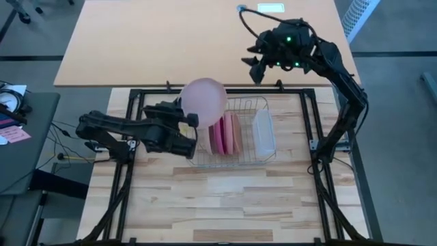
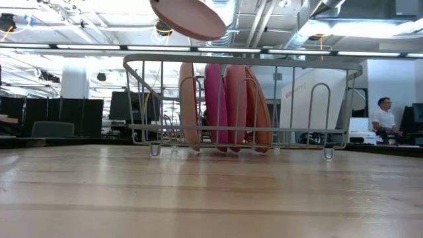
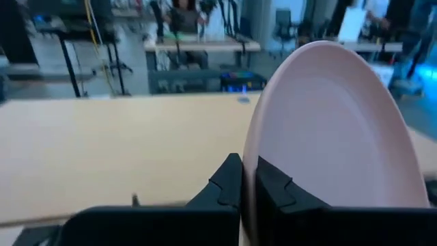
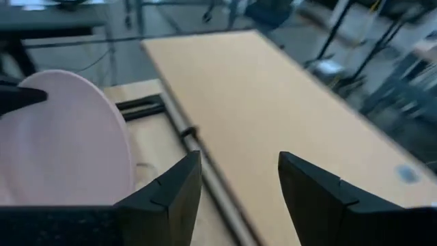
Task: Sort dishes
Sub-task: Put the beige plate in the dish rack
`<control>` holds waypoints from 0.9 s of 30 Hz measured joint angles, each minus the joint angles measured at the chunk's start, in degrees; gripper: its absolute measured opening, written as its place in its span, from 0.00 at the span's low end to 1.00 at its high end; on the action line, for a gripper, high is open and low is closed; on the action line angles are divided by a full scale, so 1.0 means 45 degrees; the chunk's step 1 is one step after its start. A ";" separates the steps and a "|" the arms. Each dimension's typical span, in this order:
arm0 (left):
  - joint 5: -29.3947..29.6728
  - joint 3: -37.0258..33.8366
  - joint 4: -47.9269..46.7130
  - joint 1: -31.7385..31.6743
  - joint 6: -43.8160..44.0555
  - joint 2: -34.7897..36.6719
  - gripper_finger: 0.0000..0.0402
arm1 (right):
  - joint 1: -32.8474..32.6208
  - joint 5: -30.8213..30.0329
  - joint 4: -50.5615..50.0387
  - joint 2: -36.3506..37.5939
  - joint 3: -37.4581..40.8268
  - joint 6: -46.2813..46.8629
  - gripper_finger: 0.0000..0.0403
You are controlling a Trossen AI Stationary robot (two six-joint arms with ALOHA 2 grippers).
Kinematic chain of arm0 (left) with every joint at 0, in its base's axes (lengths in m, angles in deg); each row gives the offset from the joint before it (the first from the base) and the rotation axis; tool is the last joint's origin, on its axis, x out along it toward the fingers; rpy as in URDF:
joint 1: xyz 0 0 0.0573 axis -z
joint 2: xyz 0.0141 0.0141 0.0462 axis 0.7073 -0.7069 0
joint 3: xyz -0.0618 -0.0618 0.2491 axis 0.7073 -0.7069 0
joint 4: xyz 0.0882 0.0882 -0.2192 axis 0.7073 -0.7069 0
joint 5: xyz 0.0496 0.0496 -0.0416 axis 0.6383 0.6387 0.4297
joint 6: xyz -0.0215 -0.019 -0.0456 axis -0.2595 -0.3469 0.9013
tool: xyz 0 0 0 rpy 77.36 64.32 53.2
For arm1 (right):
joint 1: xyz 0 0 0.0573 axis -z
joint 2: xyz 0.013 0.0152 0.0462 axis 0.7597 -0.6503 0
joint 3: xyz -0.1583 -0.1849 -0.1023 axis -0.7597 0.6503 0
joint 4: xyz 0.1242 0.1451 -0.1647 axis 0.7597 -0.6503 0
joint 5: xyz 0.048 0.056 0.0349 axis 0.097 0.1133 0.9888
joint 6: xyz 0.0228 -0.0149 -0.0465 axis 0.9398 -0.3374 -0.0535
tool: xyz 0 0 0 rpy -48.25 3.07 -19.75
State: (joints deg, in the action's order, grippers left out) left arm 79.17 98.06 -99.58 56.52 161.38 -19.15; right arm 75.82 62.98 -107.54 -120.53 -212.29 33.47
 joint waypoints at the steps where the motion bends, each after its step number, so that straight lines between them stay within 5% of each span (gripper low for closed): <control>1: -0.0233 0.0103 -0.0002 0.0024 -0.0313 0.0012 0.00 | -0.0096 0.0173 -0.0093 -0.0006 0.0074 0.0062 0.50; 12: -0.0094 0.0497 -0.0002 -0.0053 -0.2452 0.0335 0.00 | -0.1521 0.0365 0.0128 -0.1366 0.0343 0.0907 0.51; 20: 0.0304 0.0506 -0.0007 -0.0189 -0.2703 0.0428 0.00 | -0.2146 -0.0321 0.0917 -0.2108 0.0332 -0.0414 0.52; 27: 0.0788 0.0506 0.0001 -0.0180 -0.2721 0.0423 0.00 | -0.2224 -0.1045 0.1234 -0.2895 0.0337 -0.2306 0.42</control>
State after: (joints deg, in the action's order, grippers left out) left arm 82.71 100.34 -99.57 55.71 149.13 -17.25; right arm 65.82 58.28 -101.99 -133.56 -210.78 23.09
